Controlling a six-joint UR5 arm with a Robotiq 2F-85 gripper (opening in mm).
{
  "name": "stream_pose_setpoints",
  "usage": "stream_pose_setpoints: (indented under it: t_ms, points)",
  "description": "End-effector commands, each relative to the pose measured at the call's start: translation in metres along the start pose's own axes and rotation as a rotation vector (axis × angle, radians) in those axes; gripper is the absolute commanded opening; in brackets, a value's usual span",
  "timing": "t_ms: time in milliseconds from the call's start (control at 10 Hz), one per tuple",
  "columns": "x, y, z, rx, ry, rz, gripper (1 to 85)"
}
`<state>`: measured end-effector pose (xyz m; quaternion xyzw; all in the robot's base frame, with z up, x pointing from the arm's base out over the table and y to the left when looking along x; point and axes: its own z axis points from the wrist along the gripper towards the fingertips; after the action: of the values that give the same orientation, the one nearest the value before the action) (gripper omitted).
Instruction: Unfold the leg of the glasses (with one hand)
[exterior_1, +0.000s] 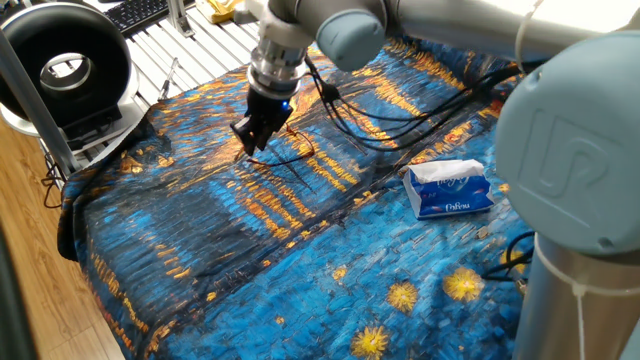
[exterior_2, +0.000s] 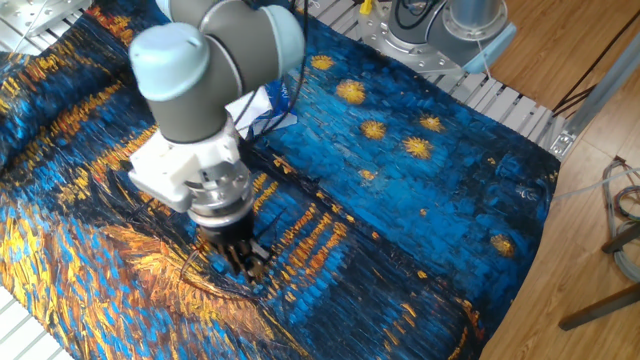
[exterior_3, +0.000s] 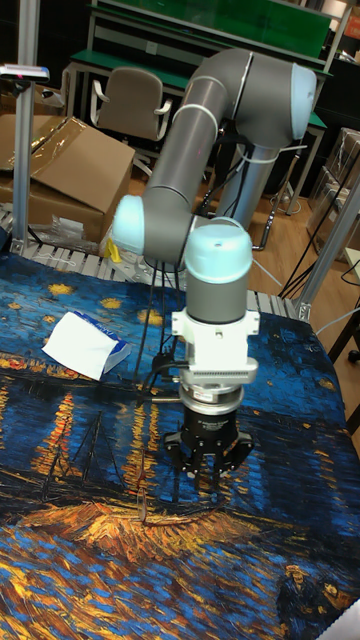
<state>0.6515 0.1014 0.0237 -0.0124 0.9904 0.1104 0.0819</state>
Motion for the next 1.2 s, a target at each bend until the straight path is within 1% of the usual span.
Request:
stream_pose_setpoints:
  t_ms: [0, 200, 300, 500, 700, 900, 1100]
  points:
    - [0.003, 0.01, 0.004, 0.029, -0.014, 0.05, 31.3]
    - [0.004, 0.014, 0.003, 0.028, -0.013, 0.058, 32.0]
    - [0.007, 0.015, 0.004, 0.04, -0.013, 0.065, 32.0]
    - [0.008, 0.015, 0.009, 0.041, -0.025, 0.067, 31.7]
    - [0.008, 0.012, 0.013, 0.058, -0.031, 0.064, 31.7]
    - [0.008, 0.006, 0.014, 0.081, -0.034, 0.051, 28.0]
    - [0.009, 0.002, 0.014, 0.094, -0.032, 0.053, 25.7]
